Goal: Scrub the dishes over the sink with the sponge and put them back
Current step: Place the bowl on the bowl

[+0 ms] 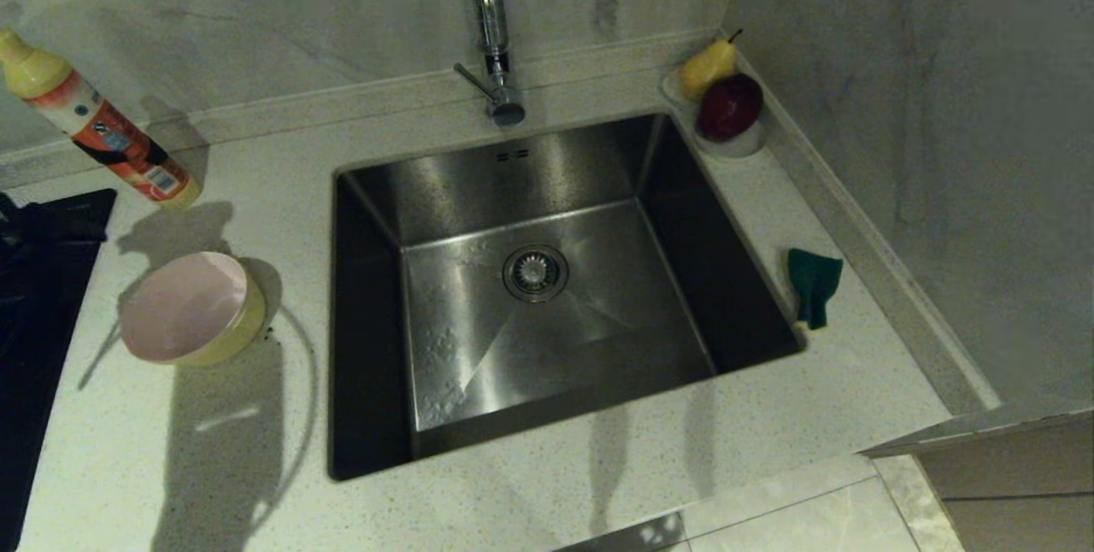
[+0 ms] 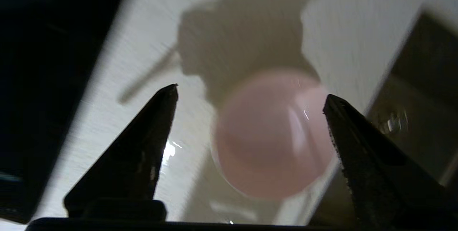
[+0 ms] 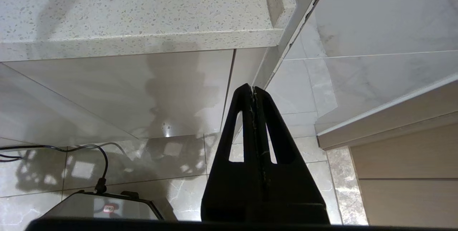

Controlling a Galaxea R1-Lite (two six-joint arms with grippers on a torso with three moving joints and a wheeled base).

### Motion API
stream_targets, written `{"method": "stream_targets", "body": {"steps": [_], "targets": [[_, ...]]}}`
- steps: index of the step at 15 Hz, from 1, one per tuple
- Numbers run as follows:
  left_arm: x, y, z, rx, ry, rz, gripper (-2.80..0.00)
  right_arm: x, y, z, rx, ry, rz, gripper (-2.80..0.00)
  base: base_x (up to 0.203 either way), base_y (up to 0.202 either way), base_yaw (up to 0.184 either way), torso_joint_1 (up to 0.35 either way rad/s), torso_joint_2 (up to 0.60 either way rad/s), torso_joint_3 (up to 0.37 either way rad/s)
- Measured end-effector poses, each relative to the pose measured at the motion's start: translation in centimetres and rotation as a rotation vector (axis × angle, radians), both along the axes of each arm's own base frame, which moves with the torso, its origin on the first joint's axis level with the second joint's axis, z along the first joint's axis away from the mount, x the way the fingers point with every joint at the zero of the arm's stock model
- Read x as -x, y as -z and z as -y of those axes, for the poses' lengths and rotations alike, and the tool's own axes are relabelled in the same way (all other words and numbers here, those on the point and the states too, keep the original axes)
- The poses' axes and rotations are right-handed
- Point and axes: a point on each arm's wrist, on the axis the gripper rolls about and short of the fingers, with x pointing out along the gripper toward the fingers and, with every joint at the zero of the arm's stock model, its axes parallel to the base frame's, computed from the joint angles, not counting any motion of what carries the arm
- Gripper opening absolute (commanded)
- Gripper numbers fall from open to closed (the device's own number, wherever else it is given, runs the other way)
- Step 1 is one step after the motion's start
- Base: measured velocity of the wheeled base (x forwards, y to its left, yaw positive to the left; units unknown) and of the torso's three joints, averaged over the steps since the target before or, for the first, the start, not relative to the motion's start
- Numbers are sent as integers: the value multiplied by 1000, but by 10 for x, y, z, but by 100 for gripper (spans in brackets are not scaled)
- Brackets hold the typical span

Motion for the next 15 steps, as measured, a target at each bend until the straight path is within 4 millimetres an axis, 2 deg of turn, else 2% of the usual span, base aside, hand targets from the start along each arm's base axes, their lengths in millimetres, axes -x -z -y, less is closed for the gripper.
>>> {"method": "stream_targets", "body": {"steps": [2, 3, 8, 14, 15], "targets": [[7, -6, -10, -13, -60, 13, 0, 0, 0, 0, 0, 0, 0, -280, 0, 0, 0, 0, 0, 0], [11, -7, -16, -18, -87, 15, -280, 0, 0, 0, 0, 0, 0, -280, 0, 0, 0, 0, 0, 0], [28, -3, -43, -14, -212, -11, -280, 0, 0, 0, 0, 0, 0, -280, 0, 0, 0, 0, 0, 0], [29, 4, -73, -43, -284, -51, -280, 0, 0, 0, 0, 0, 0, -280, 0, 0, 0, 0, 0, 0], [28, 5, -79, -50, -291, -56, 0, 0, 0, 0, 0, 0, 0, -280, 0, 0, 0, 0, 0, 0]]}}
